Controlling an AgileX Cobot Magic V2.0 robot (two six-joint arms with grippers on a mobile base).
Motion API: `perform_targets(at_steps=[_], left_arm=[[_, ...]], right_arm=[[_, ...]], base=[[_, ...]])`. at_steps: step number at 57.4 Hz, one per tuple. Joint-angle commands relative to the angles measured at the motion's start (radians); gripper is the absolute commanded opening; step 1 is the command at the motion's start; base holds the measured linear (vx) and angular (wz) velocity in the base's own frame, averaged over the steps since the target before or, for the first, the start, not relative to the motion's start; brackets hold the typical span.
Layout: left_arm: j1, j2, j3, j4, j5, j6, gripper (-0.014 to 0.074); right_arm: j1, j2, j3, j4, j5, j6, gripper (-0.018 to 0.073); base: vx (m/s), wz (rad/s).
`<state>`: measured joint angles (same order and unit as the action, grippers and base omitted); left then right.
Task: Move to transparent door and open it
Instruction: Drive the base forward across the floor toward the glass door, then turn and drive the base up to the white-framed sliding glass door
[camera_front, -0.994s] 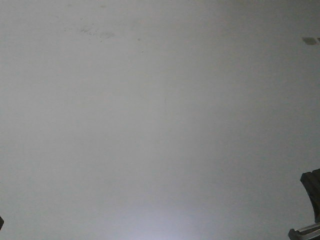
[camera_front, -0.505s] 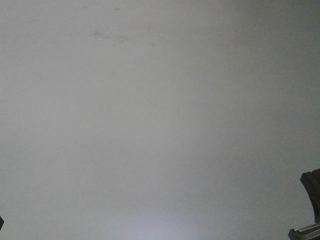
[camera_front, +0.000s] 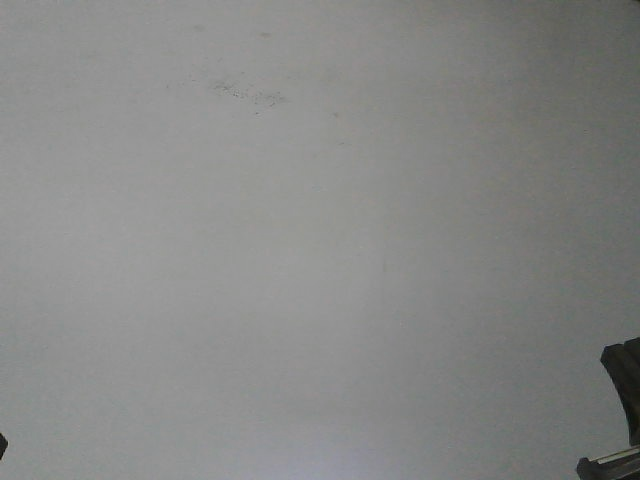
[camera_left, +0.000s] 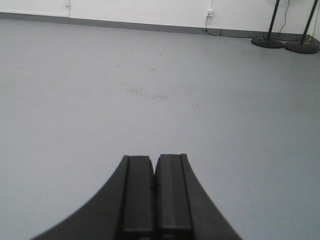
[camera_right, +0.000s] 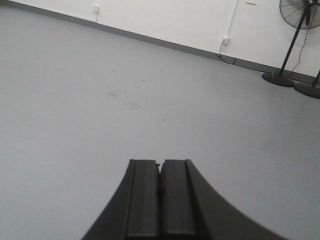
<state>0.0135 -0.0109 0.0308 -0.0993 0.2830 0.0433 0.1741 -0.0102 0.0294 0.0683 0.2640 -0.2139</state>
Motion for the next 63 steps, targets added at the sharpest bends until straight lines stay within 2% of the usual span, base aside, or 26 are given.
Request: perform_targets(at_steps=[1, 63], left_arm=[[-0.004, -0.014, 0.015, -0.011, -0.082, -0.005, -0.0006], [-0.004, -0.014, 0.015, -0.011, -0.082, -0.005, -0.0006]], right_arm=[[-0.007, -0.015, 0.005, -0.005, -0.085, -0.007, -0.0004], [-0.007, -0.015, 0.005, -0.005, -0.085, -0.007, -0.0004]], base=[[0.41, 0.10], [0.47, 0.17]])
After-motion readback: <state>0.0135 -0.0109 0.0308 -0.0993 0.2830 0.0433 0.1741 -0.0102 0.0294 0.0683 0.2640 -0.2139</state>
